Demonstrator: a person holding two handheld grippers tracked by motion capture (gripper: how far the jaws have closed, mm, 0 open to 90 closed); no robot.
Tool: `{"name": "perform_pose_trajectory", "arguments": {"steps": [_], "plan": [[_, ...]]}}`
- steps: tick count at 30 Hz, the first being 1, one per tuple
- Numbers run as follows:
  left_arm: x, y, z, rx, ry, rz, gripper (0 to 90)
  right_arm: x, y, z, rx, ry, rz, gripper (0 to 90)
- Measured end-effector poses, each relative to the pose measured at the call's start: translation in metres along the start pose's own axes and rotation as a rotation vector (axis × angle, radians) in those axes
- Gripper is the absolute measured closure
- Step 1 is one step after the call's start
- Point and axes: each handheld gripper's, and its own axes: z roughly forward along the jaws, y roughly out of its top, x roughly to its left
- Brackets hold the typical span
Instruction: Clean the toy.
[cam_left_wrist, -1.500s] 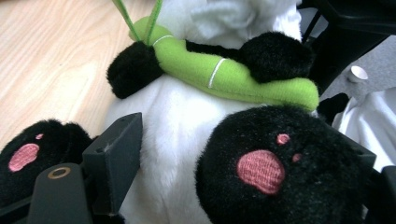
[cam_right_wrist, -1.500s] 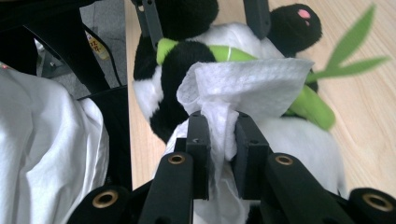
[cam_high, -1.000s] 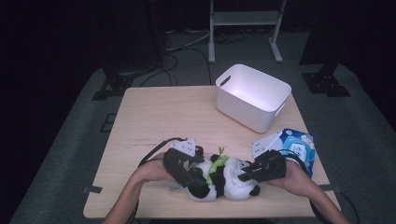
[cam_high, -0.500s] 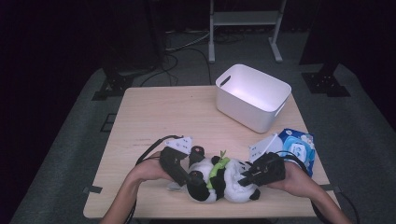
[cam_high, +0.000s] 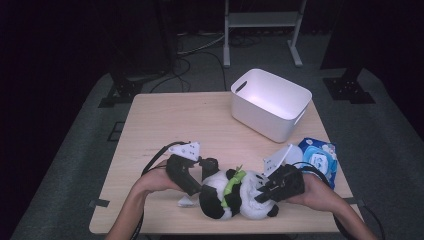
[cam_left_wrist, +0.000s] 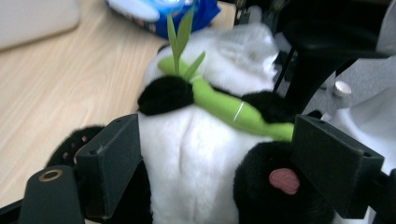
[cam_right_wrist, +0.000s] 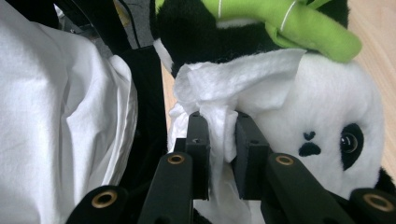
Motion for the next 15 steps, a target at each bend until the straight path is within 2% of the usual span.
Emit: {"name": "perform_pose_trajectory", "arguments": {"steps": [4,7,9,15], "plan": [[0.001,-0.001,0.004,0.011,-0.012,0.001,15.6,0.0,0.006,-0.005,-0.05,0.006,-0.019,77.3],[-0.002,0.0,0.009,0.035,-0.018,0.014,15.6,-0.001,0.015,-0.005,-0.083,-0.017,-0.036,77.4],[-0.004,0.0,0.012,0.043,-0.023,0.02,15.5,-0.001,0.024,-0.001,-0.096,-0.041,-0.046,77.5],[-0.004,-0.001,0.014,0.048,-0.016,0.019,15.5,-0.001,0.046,0.017,-0.119,-0.047,-0.082,77.5]]}}
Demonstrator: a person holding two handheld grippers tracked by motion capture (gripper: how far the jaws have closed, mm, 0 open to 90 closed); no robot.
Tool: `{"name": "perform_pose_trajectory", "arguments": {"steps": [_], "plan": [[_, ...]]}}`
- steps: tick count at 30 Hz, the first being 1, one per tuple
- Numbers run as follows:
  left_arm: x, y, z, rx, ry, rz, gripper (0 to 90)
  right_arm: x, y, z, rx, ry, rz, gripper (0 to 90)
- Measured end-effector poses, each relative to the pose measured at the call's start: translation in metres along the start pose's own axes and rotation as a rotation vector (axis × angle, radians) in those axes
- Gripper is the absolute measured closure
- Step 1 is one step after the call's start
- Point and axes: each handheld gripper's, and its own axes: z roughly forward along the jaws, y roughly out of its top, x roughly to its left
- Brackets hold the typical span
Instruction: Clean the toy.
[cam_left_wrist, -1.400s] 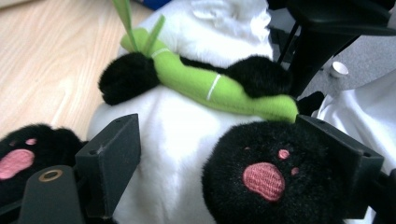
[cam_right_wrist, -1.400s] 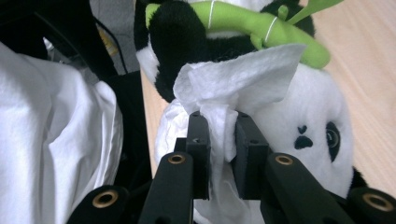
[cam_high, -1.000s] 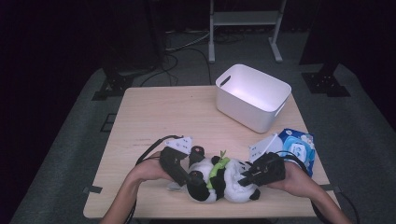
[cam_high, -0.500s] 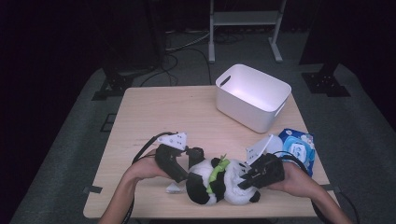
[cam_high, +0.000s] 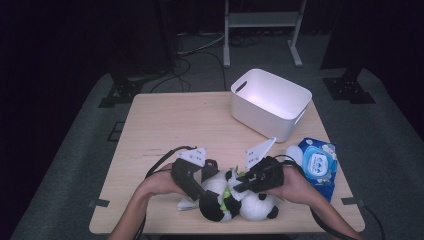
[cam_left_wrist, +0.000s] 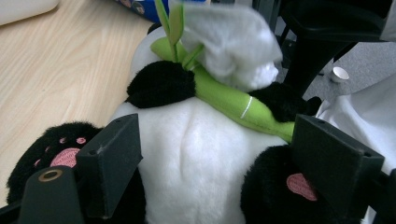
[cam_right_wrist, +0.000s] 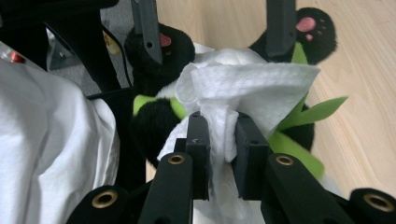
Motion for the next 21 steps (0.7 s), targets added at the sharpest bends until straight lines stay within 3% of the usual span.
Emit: {"name": "perform_pose_trajectory", "arguments": {"steps": [6,12,21], "plan": [[0.001,-0.001,-0.001,0.0,0.0,-0.007,15.6,0.0,-0.002,0.005,0.062,-0.022,-0.013,77.3],[0.001,0.001,-0.001,-0.012,-0.002,-0.01,15.6,-0.001,-0.016,-0.008,0.041,-0.029,0.02,77.3],[0.005,0.001,-0.011,-0.044,0.056,-0.009,15.8,0.001,-0.018,0.0,0.065,-0.016,0.018,77.3]]}}
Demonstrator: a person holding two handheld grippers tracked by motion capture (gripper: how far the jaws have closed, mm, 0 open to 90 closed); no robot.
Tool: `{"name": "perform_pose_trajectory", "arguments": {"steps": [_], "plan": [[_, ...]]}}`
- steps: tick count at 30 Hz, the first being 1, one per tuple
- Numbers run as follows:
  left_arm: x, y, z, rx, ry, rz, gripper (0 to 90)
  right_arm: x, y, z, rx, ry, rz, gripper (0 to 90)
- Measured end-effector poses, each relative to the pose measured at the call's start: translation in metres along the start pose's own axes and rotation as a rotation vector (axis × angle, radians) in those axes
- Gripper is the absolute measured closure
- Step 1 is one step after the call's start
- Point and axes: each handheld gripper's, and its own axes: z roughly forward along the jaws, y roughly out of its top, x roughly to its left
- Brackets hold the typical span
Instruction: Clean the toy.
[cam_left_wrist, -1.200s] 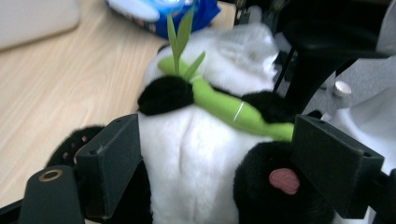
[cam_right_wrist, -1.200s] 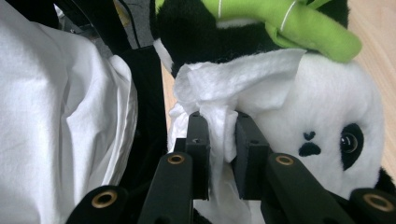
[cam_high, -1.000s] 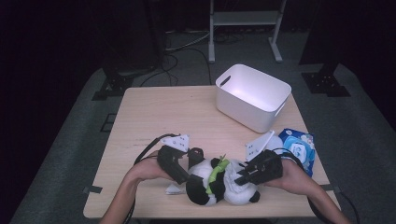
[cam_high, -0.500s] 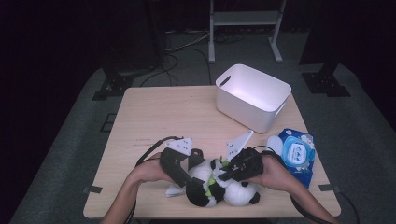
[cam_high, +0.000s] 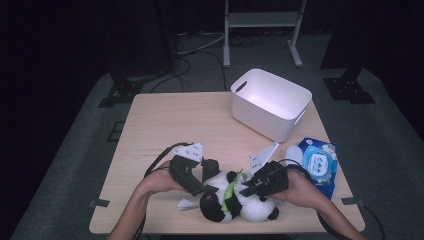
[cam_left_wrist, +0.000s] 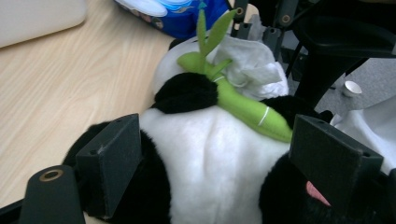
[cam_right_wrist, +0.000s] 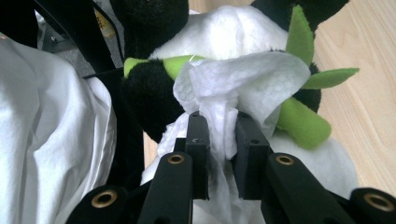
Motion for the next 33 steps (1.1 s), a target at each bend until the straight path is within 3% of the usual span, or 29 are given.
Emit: {"name": "perform_pose_trajectory", "arguments": {"steps": [6,10,15,18,24,27,33], "plan": [[0.005,-0.004,-0.01,-0.01,0.049,-0.02,15.7,0.003,-0.001,0.002,0.006,0.009,-0.003,77.4],[0.009,-0.008,-0.012,0.014,0.079,-0.036,15.6,0.004,0.0,0.002,0.008,0.008,-0.016,77.4],[0.012,-0.014,-0.005,0.054,0.085,-0.046,12.0,0.006,0.008,-0.002,-0.012,-0.01,-0.031,77.6],[0.012,-0.015,-0.004,0.048,0.08,-0.049,12.0,0.006,0.017,-0.001,-0.046,0.001,-0.038,77.9],[0.014,-0.017,-0.003,0.049,0.077,-0.054,12.1,0.005,0.041,0.011,-0.045,0.006,-0.072,77.9],[0.016,-0.018,-0.003,0.037,0.07,-0.065,12.3,0.004,0.047,0.013,-0.07,-0.002,-0.077,78.0],[0.017,-0.017,-0.007,0.029,0.075,-0.065,13.8,0.003,0.045,0.021,-0.024,0.03,-0.076,78.1]]}}
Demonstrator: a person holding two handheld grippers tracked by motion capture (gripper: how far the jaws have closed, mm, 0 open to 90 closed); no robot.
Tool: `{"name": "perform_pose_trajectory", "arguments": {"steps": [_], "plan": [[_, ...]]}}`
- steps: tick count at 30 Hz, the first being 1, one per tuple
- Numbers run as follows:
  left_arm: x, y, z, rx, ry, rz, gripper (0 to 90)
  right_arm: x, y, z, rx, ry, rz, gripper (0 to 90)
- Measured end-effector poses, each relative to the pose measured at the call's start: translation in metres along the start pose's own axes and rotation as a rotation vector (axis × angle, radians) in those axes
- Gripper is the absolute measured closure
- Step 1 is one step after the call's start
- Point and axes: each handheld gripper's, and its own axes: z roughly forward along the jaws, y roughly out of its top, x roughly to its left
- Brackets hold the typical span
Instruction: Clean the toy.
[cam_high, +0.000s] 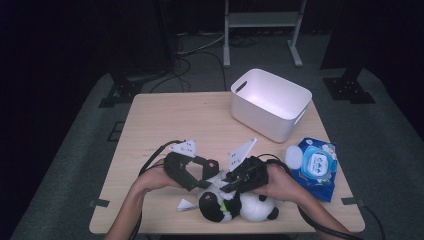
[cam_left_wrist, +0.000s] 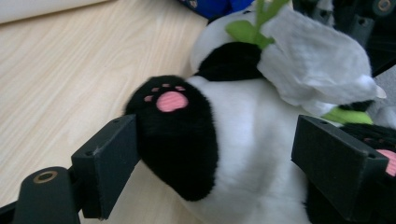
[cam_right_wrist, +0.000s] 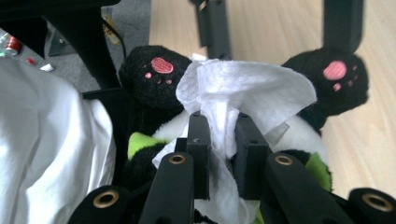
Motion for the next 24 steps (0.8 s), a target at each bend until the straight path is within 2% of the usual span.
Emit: {"name": "perform_pose_trajectory", "arguments": {"steps": [3,5,9,12,13,16,24], "plan": [[0.003,0.0,0.001,-0.005,0.014,-0.014,13.9,0.004,-0.003,0.002,0.014,0.054,0.002,78.1],[0.004,-0.001,0.004,0.003,0.013,-0.016,14.0,0.009,-0.004,0.003,0.022,0.063,-0.009,78.1],[0.006,-0.001,0.013,0.012,-0.028,-0.016,20.0,0.016,-0.004,0.005,0.029,0.065,-0.023,78.0],[0.008,0.0,0.014,-0.019,-0.071,-0.009,39.3,0.015,-0.004,0.004,0.025,0.056,-0.021,77.9],[0.009,0.001,0.014,-0.021,-0.066,-0.005,45.7,0.015,-0.004,0.003,0.023,0.051,-0.018,77.9],[0.01,0.004,0.015,-0.014,-0.05,0.016,54.3,0.011,-0.004,0.002,0.022,0.05,-0.01,77.7],[0.019,0.018,0.013,-0.026,0.028,0.059,59.0,0.002,0.004,0.001,0.034,-0.007,-0.016,77.0]]}}
